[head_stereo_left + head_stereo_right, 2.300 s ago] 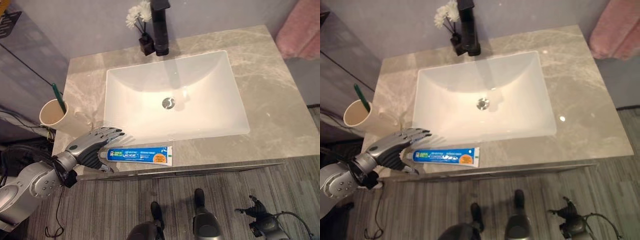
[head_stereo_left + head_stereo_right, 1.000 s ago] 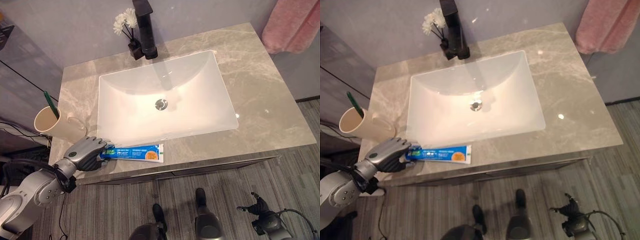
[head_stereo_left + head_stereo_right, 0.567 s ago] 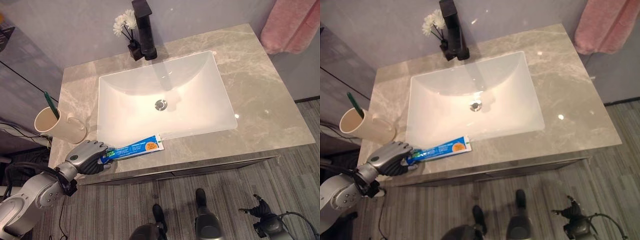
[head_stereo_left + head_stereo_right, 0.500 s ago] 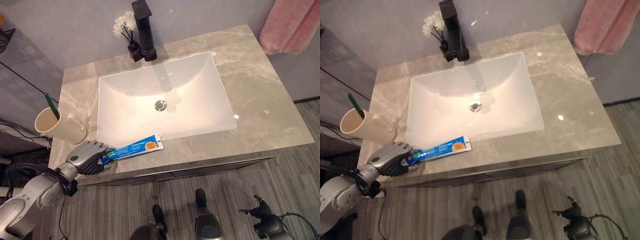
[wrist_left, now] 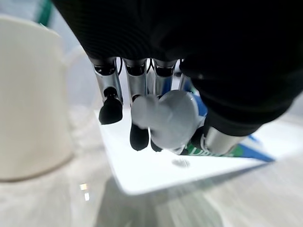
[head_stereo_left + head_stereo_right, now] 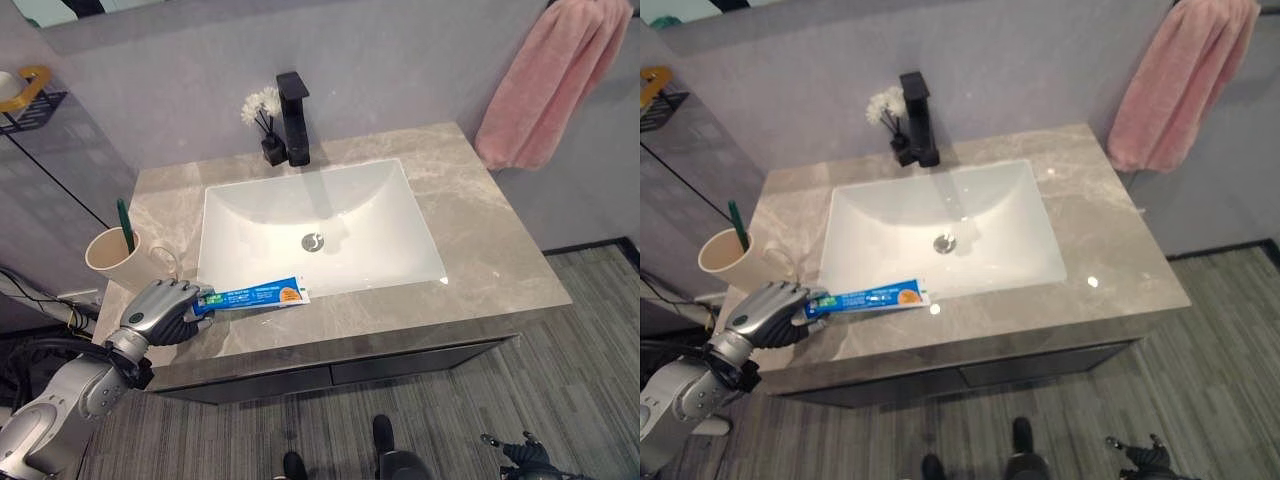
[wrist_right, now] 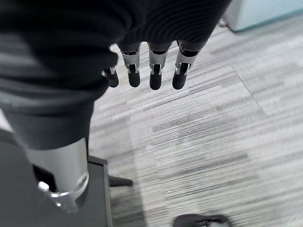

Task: Put brush and paste in cup on sink, flatten towel.

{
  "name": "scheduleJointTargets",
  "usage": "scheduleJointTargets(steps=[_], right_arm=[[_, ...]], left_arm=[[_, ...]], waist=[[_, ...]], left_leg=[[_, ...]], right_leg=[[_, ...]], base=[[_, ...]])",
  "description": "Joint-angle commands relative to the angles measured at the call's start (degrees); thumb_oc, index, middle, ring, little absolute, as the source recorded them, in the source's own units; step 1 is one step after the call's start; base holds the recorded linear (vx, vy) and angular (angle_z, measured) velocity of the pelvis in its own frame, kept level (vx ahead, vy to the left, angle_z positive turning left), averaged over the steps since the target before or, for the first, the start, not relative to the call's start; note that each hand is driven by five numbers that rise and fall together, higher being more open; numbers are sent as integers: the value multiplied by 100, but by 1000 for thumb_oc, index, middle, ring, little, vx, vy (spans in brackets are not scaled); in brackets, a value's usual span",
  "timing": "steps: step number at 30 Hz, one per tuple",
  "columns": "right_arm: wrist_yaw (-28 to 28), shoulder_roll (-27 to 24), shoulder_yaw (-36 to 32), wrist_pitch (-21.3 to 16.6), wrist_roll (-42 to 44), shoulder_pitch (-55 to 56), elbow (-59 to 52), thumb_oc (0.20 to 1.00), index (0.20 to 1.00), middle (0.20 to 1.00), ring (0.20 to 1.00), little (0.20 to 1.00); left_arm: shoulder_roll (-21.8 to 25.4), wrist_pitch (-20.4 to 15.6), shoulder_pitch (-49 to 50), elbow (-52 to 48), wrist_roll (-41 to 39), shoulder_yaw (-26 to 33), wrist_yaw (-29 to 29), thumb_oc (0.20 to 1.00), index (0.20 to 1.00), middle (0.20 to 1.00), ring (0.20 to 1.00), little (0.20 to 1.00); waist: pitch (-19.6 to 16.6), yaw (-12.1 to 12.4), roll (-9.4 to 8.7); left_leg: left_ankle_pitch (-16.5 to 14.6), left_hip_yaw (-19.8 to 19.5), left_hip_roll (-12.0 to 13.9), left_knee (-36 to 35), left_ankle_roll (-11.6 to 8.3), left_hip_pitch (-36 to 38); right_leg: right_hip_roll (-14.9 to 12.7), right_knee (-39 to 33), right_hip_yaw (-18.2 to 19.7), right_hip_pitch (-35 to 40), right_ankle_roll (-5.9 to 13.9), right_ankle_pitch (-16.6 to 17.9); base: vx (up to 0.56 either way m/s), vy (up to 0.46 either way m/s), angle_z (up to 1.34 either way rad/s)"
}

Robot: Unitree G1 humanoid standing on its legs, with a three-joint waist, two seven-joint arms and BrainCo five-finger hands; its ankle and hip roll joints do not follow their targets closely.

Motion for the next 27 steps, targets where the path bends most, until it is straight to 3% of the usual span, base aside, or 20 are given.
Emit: scheduleJointTargets(steps=[1, 4, 15, 19, 20, 27], right_arm=[[-407, -80, -305, -394, 553, -204, -392, 1000, 1000, 1000, 1000, 1000], [-597, -149, -510, -570, 658, -90, -1240, 1000, 1000, 1000, 1000, 1000], [-1162, 6, -1291, -1076, 686, 286, -3703, 1000, 1000, 1000, 1000, 1000], [-1028, 57, -1230, -1293, 895, 280, -4351, 1000, 1000, 1000, 1000, 1000], [-757, 139, -1029, -1473, 1348, 217, -4702, 1000, 1000, 1000, 1000, 1000], [-360, -131, -459, -1497, 1727, -163, -5650, 1000, 1000, 1000, 1000, 1000]], left_arm=[[-247, 200, -641, 174, 241, 770, 869, 200, 200, 200, 200, 200], [-546, 344, -809, 395, 378, 1034, 1290, 200, 200, 200, 200, 200], [-1071, 533, -934, 379, 751, 1509, 1761, 200, 200, 200, 200, 200], [-1199, 492, -1017, 334, 766, 1551, 1895, 200, 200, 200, 200, 200], [-1293, 481, -1163, 318, 741, 1530, 2038, 200, 200, 200, 200, 200], [-1425, 490, -1612, 212, 682, 1447, 2338, 200, 200, 200, 200, 200]], waist=[[-107, -31, -66], [-215, -99, -115], [-390, -256, -92], [-415, -277, -92], [-420, -281, -100], [-472, -197, -134]], left_leg=[[-164, -5, -135, 48, -157, 200], [-175, 91, -94, 48, -166, 307], [-237, 184, -58, 48, -146, 453], [-246, 215, -50, 48, -144, 477], [-252, 222, -39, 48, -145, 492], [-251, 246, -38, 48, -131, 515]], right_leg=[[-37, 28, 50, -95, 306, 36], [-6, 28, 123, 5, 279, 16], [18, 28, 169, 141, 240, -34], [26, 28, 196, 146, 236, -46], [30, 28, 199, 153, 234, -55], [24, 28, 208, 189, 229, -78]], base=[[-17, 14, -15], [25, 2, -21], [14, 2, -5], [0, 0, 0], [0, 0, 0], [0, 0, 0]])
